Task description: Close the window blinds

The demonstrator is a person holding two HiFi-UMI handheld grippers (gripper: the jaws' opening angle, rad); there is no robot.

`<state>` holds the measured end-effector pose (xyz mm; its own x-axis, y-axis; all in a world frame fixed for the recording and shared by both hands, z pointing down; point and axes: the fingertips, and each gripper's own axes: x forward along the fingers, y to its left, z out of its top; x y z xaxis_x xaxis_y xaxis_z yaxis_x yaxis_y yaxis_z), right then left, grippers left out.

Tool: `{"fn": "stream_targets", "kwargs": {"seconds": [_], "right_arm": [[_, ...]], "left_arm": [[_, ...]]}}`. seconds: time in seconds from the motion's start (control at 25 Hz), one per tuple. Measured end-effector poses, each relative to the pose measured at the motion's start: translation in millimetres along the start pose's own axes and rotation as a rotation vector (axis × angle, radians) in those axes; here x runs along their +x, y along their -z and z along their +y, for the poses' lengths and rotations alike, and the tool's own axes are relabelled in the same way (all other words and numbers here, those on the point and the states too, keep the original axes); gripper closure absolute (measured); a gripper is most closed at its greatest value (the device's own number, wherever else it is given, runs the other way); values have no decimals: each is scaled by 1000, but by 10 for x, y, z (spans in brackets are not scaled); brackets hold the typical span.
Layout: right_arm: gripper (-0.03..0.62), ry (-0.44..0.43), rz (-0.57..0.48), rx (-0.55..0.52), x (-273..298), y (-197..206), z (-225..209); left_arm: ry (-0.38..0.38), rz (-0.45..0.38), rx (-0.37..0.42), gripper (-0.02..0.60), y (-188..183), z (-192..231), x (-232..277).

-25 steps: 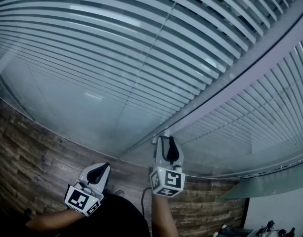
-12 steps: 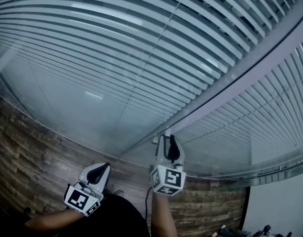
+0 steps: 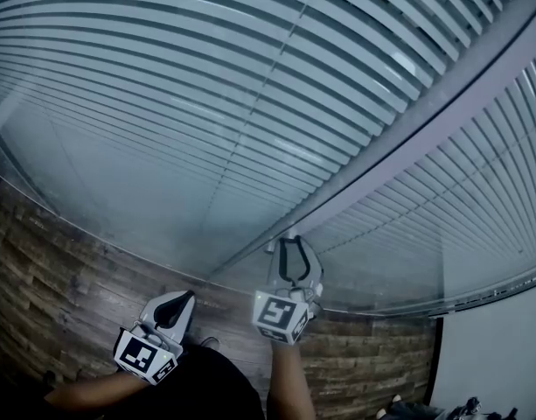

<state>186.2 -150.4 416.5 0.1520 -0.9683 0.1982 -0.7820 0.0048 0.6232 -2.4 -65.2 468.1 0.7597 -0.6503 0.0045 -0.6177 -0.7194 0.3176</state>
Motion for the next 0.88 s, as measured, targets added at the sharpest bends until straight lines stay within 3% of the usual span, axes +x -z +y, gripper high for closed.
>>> {"fn": "stream_targets", "kwargs": {"seconds": [0.12,0.32,0.48,0.6,0.72,0.88], "right_arm": [[464,-26,-12,72,9,3,-18],[424,-76,-68,516,-11,36,-127],[417,-81,-104,734,21,109,-156],[458,-71,-134,889,34,118,-206],[461,-84,-145,927,28,117,-162],[465,-90,-108,775,3,79,-93]], "left_arm": [[-6,-1,-10,583,4,13,-11],[0,-4,-12,583,-29,-3,-10],[7,-2,-10,583,-12,-15,21],[13,2,-5,583,-14,-6,41],[21,0,3,583,-19,29,2],[20,-1,8,583,-20,108,-72]]}}
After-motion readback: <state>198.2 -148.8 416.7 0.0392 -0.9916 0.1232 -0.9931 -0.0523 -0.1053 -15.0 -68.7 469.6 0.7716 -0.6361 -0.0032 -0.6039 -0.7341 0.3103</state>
